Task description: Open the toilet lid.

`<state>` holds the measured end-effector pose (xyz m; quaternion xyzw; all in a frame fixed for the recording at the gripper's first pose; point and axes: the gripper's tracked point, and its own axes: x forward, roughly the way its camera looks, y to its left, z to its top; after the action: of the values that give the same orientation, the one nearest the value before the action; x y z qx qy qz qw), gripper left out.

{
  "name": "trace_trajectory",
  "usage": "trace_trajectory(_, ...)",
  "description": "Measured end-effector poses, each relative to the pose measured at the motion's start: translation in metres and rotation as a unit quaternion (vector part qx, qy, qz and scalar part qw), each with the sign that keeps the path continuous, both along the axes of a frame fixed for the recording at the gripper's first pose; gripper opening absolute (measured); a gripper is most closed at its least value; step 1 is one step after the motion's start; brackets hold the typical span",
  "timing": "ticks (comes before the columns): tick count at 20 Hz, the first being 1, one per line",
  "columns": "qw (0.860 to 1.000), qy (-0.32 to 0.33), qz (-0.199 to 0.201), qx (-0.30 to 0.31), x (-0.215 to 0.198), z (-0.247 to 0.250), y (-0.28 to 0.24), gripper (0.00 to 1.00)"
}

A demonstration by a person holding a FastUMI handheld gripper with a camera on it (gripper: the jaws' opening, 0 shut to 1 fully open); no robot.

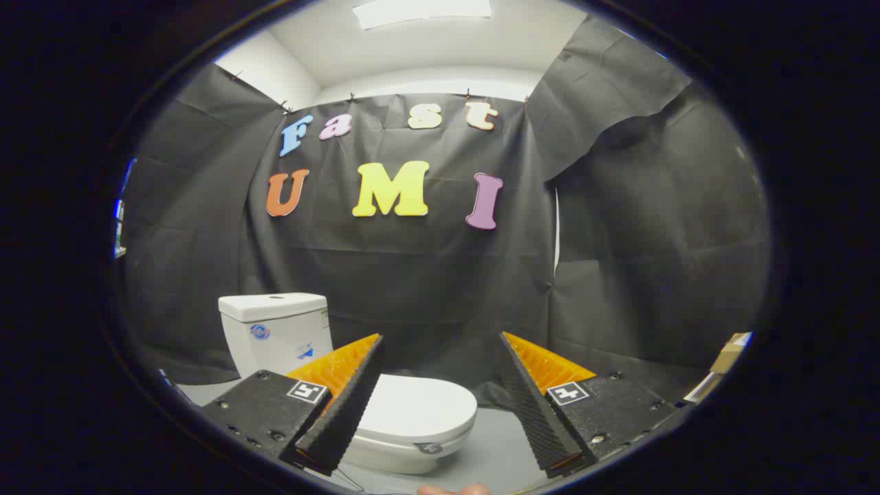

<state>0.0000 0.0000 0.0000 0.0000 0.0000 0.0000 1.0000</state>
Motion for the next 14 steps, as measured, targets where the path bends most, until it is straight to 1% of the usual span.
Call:
trace_trajectory(4, 1.0, 0.008, 0.004, 0.012, 0.0003, -0.0034, 0.0039, 1.0)
trace_trajectory(14, 1.0, 0.009, -0.005, 0.004, -0.0013, -0.0062, 0.0003, 1.0)
